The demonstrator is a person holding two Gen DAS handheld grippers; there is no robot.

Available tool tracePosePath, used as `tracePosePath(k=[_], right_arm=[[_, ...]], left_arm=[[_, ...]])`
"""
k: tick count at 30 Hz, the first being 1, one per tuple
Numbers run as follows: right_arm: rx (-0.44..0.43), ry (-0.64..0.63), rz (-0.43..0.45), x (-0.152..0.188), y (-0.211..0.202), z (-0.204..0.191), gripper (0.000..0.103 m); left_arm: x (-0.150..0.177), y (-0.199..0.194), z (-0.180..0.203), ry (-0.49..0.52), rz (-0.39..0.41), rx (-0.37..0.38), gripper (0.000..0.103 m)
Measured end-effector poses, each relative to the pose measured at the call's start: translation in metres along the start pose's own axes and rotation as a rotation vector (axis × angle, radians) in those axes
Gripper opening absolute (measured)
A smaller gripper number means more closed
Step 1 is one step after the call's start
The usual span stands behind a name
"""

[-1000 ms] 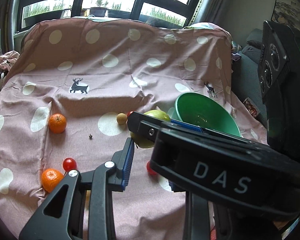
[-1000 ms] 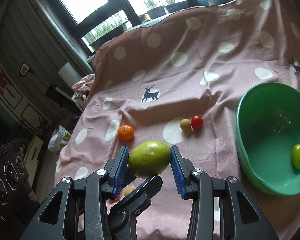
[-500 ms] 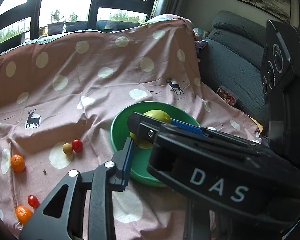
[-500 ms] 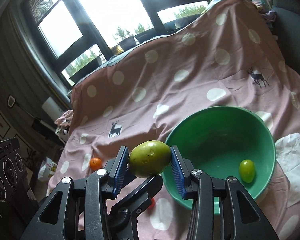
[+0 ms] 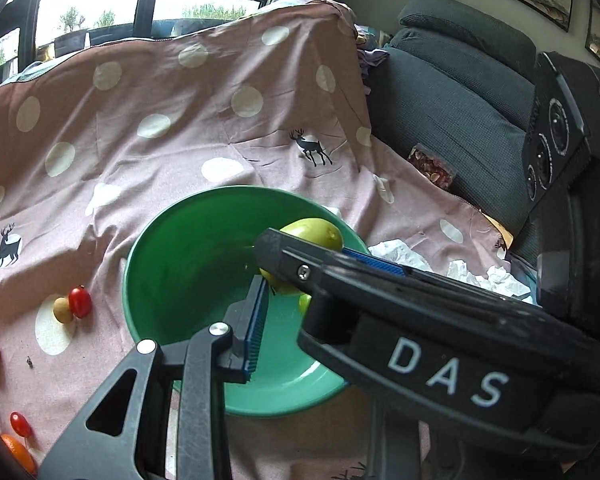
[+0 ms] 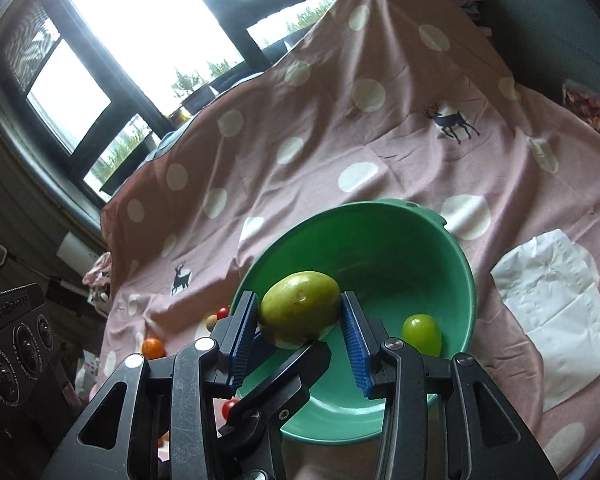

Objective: Organize fruits
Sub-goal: 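Lower the pale green apple into the bowl and open the right tool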

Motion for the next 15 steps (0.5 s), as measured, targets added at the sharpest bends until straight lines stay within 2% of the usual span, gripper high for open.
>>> tracePosePath(k=[15], right_arm=[[0.046, 0.027, -0.052, 0.004, 0.015, 0.016, 0.045]], left_arm=[[0.007, 0.022, -0.003, -0.049, -0.056, 0.035, 0.027]])
Point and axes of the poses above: each gripper's, at about its wrist camera, not at the fingertips, and y roughly the way its jaws point, z to its right, x to its underside, the point moved 4 cm from there along y, roughly the way its jaws point, and after that the axes turned 8 degrees about z, right-handed, at the moved point
